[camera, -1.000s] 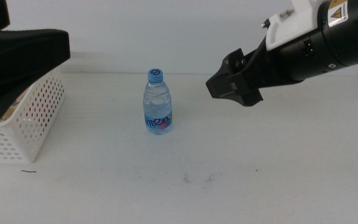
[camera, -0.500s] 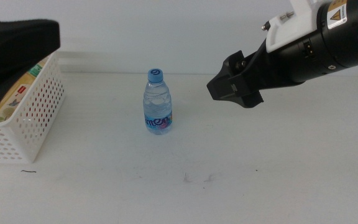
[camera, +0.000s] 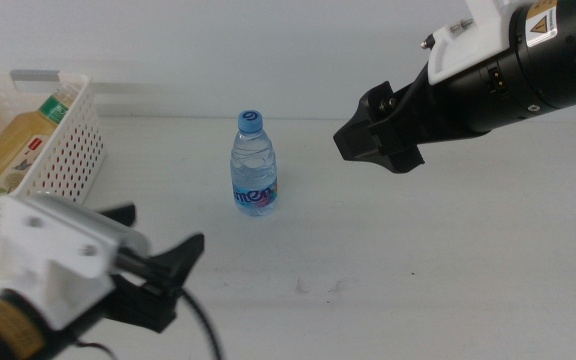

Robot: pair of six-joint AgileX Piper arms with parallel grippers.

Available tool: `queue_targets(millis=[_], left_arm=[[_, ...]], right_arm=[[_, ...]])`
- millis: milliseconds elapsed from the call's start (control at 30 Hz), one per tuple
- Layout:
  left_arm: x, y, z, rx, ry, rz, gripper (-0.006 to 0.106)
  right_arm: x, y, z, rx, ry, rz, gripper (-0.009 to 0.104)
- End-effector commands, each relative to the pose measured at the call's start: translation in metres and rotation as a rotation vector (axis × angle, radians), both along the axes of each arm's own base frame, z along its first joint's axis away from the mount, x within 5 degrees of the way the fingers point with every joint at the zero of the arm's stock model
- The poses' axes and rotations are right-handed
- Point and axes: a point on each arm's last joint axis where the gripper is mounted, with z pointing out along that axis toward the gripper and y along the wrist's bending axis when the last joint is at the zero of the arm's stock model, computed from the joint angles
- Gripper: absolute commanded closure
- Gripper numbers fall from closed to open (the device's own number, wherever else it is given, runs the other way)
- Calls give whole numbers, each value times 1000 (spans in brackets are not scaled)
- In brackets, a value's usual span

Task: Use arms to grab the bottles and put them into the dustbin to the left of the table.

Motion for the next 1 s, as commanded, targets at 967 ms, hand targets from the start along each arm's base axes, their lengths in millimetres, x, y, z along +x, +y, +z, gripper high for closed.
queue_targets(millis=[967], left_arm=[[172,-62,-108,19,-6,11,7]], right_arm=[[1,-2,2,0,-13,-6,23]])
